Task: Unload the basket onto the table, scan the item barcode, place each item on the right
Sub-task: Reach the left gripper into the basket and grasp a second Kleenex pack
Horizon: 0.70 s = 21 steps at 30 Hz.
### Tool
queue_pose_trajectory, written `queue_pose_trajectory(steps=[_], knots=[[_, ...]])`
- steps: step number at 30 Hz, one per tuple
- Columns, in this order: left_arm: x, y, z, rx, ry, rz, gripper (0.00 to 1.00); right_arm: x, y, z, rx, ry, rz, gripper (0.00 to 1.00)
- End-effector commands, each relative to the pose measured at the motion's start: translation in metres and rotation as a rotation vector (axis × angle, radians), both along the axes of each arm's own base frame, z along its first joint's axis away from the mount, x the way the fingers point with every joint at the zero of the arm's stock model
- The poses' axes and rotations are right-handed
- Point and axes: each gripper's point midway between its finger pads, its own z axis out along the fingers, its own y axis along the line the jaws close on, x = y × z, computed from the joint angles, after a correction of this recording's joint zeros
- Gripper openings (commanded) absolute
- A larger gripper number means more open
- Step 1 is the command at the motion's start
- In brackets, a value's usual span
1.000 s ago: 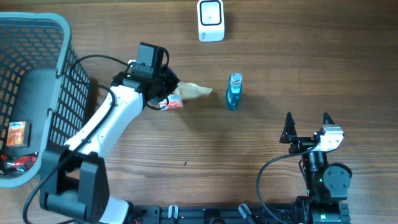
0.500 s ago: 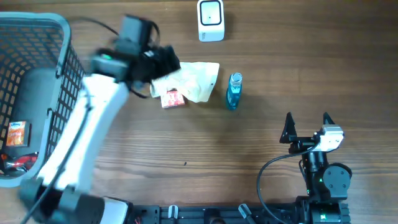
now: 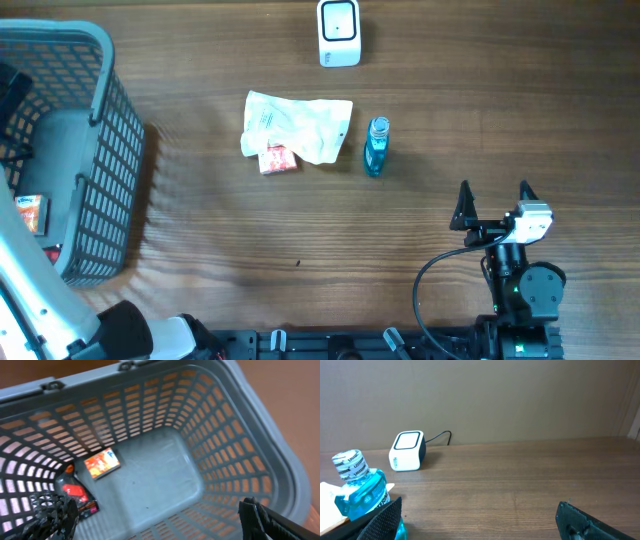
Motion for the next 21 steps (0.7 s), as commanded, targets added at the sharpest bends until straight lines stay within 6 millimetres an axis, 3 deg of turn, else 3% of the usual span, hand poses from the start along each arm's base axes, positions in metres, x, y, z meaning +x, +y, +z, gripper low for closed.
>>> queue_pose_trajectory(steps=[1,3,6,8,10,12,16,21], knots=[[0.009,0.015,-0.024,-0.025,0.075,0.011,1.00,0.000,0.002,0.001,0.015,-0.005,0.012,1.00],[0.013,0.024,-0.057,-0.059,0.191,0.029,1.00,0.000,0.002,0.001,0.015,-0.005,0.012,1.00],[0.011,0.037,-0.102,-0.083,0.375,0.064,0.89,0.000,0.002,0.001,0.015,-0.005,0.012,1.00],[0.011,0.038,-0.129,-0.118,0.461,0.062,0.88,0.000,0.002,0.001,0.015,-0.005,0.012,1.00],[0.010,0.038,-0.163,-0.155,0.562,0.033,0.94,0.000,0.002,0.001,0.015,-0.005,0.012,1.00],[-0.001,0.045,-0.183,-0.124,0.646,0.058,1.00,0.000,0.002,0.001,0.015,-0.005,0.012,1.00],[-0.013,0.064,-0.218,-0.004,0.735,0.116,1.00,0.000,0.002,0.001,0.015,-0.005,0.012,1.00],[0.007,0.076,-0.252,0.070,0.717,0.009,0.91,0.000,0.002,0.001,0.015,-0.005,0.012,1.00]])
